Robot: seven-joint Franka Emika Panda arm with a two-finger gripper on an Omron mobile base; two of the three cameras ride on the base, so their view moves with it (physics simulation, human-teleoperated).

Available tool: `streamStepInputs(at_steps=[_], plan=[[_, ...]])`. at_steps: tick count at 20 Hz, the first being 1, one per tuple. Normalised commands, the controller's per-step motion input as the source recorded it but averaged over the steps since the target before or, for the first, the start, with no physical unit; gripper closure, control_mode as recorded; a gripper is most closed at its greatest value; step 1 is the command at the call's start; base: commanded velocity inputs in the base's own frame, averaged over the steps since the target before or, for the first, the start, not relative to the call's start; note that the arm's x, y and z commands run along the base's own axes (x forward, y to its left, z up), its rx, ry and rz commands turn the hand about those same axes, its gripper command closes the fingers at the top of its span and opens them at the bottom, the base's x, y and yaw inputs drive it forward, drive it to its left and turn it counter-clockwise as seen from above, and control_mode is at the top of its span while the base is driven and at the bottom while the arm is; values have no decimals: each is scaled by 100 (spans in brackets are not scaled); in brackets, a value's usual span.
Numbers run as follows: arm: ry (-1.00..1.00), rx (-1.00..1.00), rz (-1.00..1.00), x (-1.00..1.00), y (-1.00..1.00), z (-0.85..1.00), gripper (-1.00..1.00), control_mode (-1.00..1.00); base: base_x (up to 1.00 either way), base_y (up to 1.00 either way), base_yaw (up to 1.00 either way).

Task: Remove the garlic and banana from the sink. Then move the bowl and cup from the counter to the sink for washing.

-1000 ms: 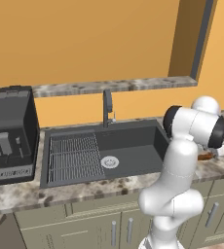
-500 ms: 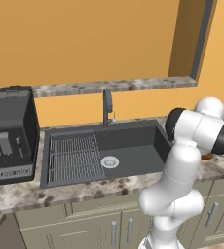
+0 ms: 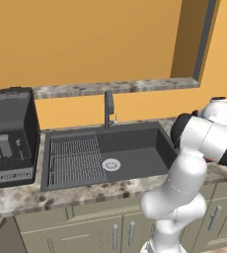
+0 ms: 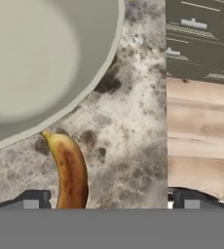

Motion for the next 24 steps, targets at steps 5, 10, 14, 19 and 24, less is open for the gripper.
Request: streamStepInputs(at_steps=[5,10,14,19,24], plan=[[-7,0,17,-17,2,34,-100,-100,0,0,0],[-10,0,17,-17,11,33,-100,-100,0,0,0],[-11,-1,13,-6,23,26,-100,-100,0,0,0],[-11,-5,19,0,20,24,-100,-100,0,0,0],[-5,-10,34,1,1,11,-100,-100,0,0,0]])
